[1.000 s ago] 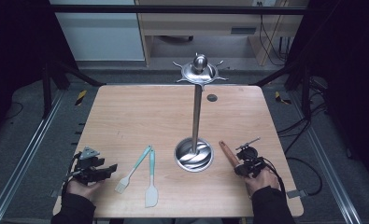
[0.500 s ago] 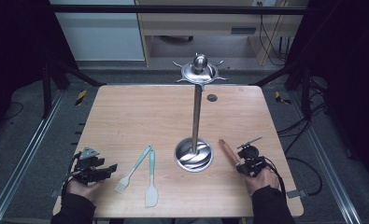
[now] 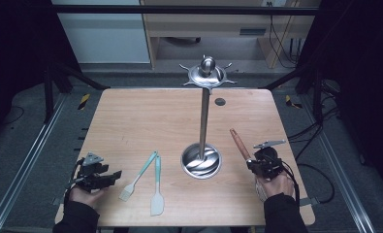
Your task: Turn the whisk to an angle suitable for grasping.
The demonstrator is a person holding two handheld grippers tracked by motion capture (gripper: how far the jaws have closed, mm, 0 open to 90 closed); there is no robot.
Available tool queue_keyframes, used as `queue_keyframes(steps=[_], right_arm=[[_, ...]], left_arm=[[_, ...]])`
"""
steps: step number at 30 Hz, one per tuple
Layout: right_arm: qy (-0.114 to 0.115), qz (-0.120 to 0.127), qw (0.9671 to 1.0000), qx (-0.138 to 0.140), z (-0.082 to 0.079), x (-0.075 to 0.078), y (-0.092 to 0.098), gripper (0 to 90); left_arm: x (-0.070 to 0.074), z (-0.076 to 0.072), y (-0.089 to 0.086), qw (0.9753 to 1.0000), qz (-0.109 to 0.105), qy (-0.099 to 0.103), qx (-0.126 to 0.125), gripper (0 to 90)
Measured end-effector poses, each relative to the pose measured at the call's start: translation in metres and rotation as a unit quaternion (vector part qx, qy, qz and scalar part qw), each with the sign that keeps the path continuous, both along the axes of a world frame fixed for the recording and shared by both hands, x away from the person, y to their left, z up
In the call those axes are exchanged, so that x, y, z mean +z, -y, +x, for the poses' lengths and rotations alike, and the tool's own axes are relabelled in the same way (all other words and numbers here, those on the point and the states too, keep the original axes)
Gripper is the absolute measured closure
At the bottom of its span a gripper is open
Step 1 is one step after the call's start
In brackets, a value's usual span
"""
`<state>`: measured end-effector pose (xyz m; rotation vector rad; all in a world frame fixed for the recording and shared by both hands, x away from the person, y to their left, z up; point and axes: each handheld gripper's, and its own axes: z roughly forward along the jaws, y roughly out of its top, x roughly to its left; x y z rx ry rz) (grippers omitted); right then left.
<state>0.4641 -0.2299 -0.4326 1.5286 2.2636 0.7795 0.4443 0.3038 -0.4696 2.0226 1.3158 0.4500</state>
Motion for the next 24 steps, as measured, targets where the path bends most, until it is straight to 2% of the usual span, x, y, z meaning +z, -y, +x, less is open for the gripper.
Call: queue_keyframes(steps=[1, 5, 6, 7, 8, 10, 11, 12, 14, 15, 17, 24], right_arm=[[0.021, 0.0, 0.9998, 0.0, -0.002, 0.003, 0.001, 81.2], [0.053, 0.025, 0.9983, 0.001, -0.006, 0.011, 0.002, 81.2], [0.053, 0.025, 0.9983, 0.001, -0.006, 0.011, 0.002, 81.2], [0.062, 0.031, 0.9976, 0.002, -0.006, 0.013, 0.003, 81.2], [0.082, 0.043, 0.9957, 0.004, -0.008, 0.017, 0.004, 81.2], [0.101, 0.054, 0.9934, 0.007, -0.011, 0.023, 0.004, 81.2], [0.101, 0.054, 0.9934, 0.007, -0.011, 0.023, 0.004, 81.2], [0.119, 0.064, 0.9908, 0.01, -0.014, 0.027, 0.006, 81.2], [0.127, 0.068, 0.9895, 0.009, -0.015, 0.029, 0.006, 81.2], [0.147, 0.074, 0.9863, 0.013, -0.018, 0.033, 0.008, 81.2], [0.153, 0.077, 0.9851, 0.014, -0.019, 0.034, 0.009, 81.2], [0.198, 0.115, 0.9731, 0.023, -0.028, 0.046, 0.011, 81.2]], left_arm=[[0.0, 0.0, 0.0, 1.0, 0.0, 0.0, 0.0, 37.2], [0.0, 0.0, 0.0, 1.0, 0.0, 0.0, -0.002, 37.1], [0.0, 0.0, 0.0, 1.0, 0.0, 0.0, -0.002, 37.1], [0.0, 0.0, 0.0, 1.0, 0.0, 0.0, -0.002, 37.1], [0.0, 0.0, 0.0, 1.0, 0.0, 0.0, -0.002, 37.1], [0.0, 0.0, 0.001, 1.0, 0.0, 0.0, -0.002, 37.1], [0.0, 0.0, 0.001, 1.0, 0.0, 0.0, -0.002, 37.0], [0.0, 0.0, 0.001, 1.0, 0.0, 0.0, -0.002, 37.0], [0.0, 0.0, 0.001, 1.0, 0.0, 0.002, -0.002, 37.0], [0.0, 0.0, 0.001, 1.0, -0.001, 0.002, -0.001, 37.0], [0.0, 0.0, 0.001, 1.0, -0.001, 0.002, -0.001, 37.0], [0.001, -0.001, 0.0, 1.0, -0.001, 0.006, -0.001, 36.8]])
